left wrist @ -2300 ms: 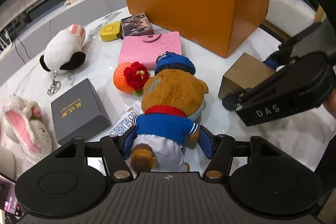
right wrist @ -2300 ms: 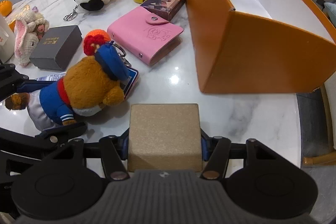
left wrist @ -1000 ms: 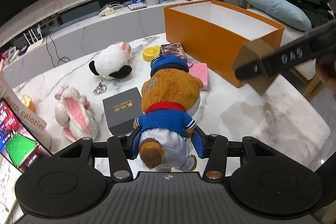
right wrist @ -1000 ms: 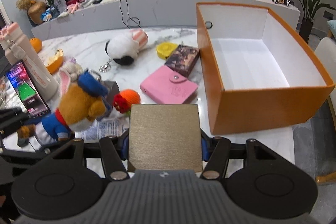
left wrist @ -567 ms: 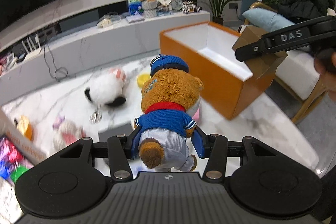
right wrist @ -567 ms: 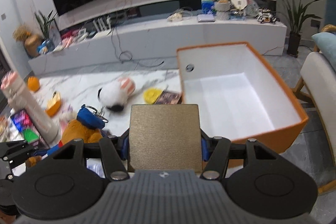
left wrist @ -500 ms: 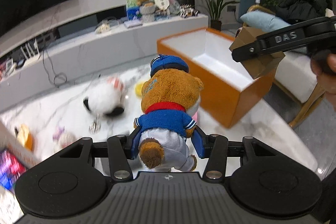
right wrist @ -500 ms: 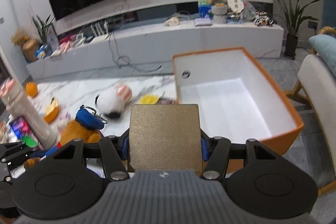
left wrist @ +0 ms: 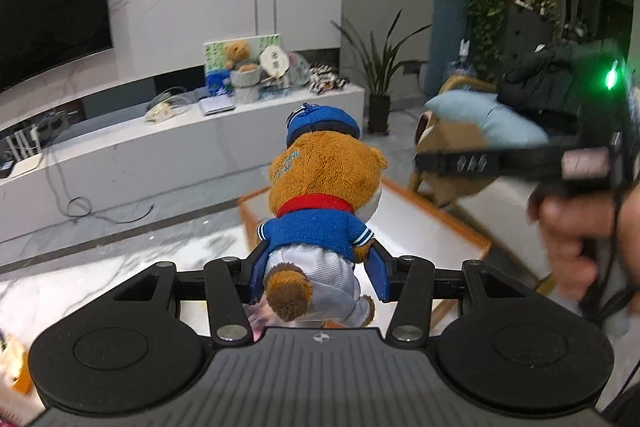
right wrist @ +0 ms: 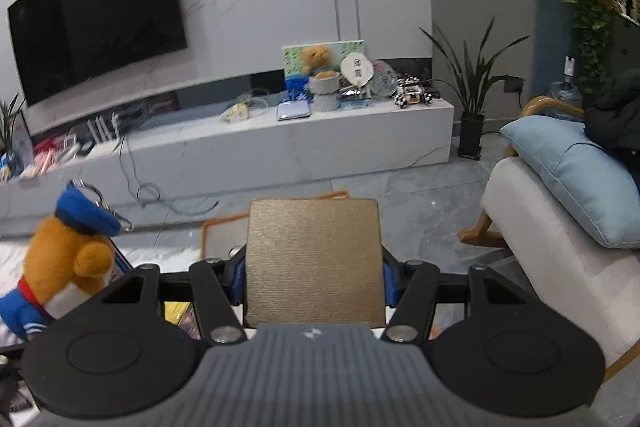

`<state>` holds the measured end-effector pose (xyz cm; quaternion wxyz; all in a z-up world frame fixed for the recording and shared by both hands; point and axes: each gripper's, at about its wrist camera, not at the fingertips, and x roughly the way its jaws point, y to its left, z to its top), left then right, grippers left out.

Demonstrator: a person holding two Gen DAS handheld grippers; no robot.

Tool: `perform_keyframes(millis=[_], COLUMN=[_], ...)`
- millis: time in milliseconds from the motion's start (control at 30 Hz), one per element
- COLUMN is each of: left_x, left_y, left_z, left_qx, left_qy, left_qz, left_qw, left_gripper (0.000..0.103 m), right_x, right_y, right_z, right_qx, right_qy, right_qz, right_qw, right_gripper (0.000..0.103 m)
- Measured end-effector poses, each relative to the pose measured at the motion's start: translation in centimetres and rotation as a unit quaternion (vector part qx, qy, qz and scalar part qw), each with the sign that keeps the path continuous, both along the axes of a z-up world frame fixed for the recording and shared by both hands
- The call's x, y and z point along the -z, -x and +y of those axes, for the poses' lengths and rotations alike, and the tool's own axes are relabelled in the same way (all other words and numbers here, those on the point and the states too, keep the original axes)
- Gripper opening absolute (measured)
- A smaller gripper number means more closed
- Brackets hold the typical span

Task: Organize objects
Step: 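Carry the bear in the left tool and tan box in the right tool over the orange box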

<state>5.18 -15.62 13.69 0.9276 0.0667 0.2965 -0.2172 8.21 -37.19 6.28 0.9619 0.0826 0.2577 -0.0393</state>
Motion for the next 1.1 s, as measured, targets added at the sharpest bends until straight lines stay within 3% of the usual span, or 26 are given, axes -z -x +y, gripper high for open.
perform_keyframes(millis=[167, 300, 533, 767, 1100], left_x=[0.3, 1.7, 6.0, 8.3, 11.0], left_y=[-2.3, -3.7, -4.8, -5.7, -6.3], left_z=[-2.7, -4.4, -5.7, -7.3, -8.7], left_qx=[0.009, 0.009, 0.000, -0.002, -0.006], left_qy=[0.032, 0.040, 0.008, 0.002, -0.045], left_qz=[0.014, 0.034, 0.069, 0.089, 0.105], left_qw=[0.9994, 0.9986, 0.9976, 0.9960, 0.9935], left_gripper=[0.057, 0.057, 0.057, 0.057, 0.057], right_x=[1.8, 3.4, 4.7, 5.7, 7.0], right_y=[-1.2, -2.3, -2.5, -2.7, -3.5], right_z=[-2.7, -2.9, -4.0, -4.9, -3.5], right_qx=[0.015, 0.018, 0.036, 0.035, 0.008], right_qy=[-0.032, -0.019, -0.014, -0.017, -0.004], right_qz=[0.022, 0.050, 0.078, 0.087, 0.110], right_qw=[0.999, 0.998, 0.996, 0.995, 0.994], right_gripper=[0.061, 0.061, 0.061, 0.061, 0.061])
